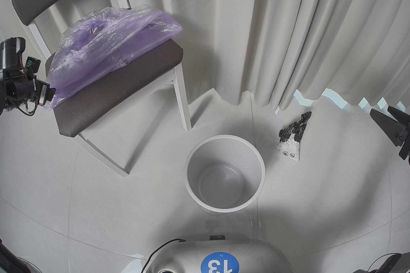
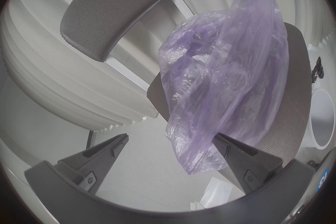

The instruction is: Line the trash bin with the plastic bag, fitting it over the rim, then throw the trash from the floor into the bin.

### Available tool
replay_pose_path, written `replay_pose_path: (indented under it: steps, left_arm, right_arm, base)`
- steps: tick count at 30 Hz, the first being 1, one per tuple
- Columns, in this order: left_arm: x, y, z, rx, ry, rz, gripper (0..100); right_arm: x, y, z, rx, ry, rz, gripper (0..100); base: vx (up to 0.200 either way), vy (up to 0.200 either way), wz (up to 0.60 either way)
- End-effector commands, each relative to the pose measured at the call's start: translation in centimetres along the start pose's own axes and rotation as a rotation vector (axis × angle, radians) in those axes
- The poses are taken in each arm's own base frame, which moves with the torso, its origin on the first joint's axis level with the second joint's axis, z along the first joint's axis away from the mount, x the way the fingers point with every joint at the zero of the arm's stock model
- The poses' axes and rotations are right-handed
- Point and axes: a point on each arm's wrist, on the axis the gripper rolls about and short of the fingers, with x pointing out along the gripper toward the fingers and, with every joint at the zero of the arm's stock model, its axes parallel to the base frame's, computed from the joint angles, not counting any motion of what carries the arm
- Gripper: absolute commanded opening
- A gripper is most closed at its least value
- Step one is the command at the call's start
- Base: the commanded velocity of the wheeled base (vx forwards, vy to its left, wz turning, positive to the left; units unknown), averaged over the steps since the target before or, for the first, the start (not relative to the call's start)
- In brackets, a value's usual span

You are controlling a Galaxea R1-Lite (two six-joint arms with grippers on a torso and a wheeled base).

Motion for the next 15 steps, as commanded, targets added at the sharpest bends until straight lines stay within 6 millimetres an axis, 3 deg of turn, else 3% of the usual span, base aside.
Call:
replay_pose_path:
  steps: [1, 15]
  left_arm:
    - [0.5, 0.7, 0.0, -0.009, 0.005, 0.019, 100]
    - [1.6, -0.7, -2.4, -0.044, 0.044, 0.003, 100]
  right_arm:
    - [0.1, 0.0, -0.1, 0.0, 0.007, 0.0, 100]
    - [0.1, 0.0, -0.2, 0.0, 0.007, 0.001, 100]
  base:
    - [0.0, 0.0, 0.0]
    - [0.0, 0.0, 0.0]
